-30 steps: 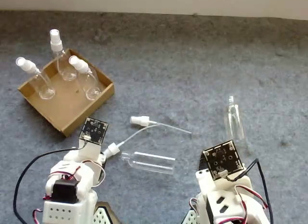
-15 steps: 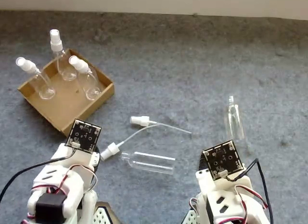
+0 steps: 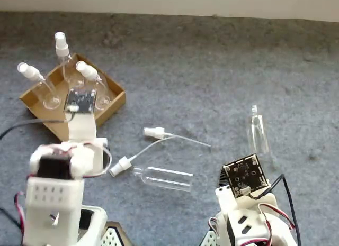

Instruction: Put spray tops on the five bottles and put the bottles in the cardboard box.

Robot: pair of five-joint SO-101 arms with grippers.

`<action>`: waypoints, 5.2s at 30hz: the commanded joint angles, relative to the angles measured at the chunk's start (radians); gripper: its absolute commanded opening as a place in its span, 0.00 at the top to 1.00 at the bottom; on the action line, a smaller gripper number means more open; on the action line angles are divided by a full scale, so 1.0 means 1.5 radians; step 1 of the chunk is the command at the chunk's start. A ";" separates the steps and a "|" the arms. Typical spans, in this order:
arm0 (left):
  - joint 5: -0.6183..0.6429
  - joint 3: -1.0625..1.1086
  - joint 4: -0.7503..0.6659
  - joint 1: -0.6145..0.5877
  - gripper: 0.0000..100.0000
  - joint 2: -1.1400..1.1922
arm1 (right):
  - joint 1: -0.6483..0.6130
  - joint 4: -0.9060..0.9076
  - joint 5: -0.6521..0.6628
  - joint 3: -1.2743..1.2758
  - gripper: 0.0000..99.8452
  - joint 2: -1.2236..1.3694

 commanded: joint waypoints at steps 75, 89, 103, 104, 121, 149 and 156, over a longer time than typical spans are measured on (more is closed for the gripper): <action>0.438 -0.668 0.120 0.377 0.76 1.038 | 0.008 -0.009 0.010 0.004 1.00 -0.008; 0.224 -0.679 0.120 0.356 0.76 1.036 | 0.008 -0.009 0.010 0.004 1.00 -0.008; 0.250 -0.756 0.161 0.300 0.76 1.035 | 0.008 -0.009 0.010 0.004 1.00 -0.008; 0.259 -0.756 0.161 0.300 0.76 1.033 | 0.008 -0.009 0.010 0.004 1.00 -0.008; 0.270 -0.529 0.159 0.307 0.76 0.727 | 0.008 -0.009 0.011 0.004 1.00 -0.008; 0.501 -0.409 0.129 0.407 0.42 0.744 | 0.008 -0.009 0.011 0.004 1.00 -0.008; 0.571 -0.382 0.046 0.395 0.40 0.745 | 0.008 -0.009 0.011 0.004 1.00 -0.008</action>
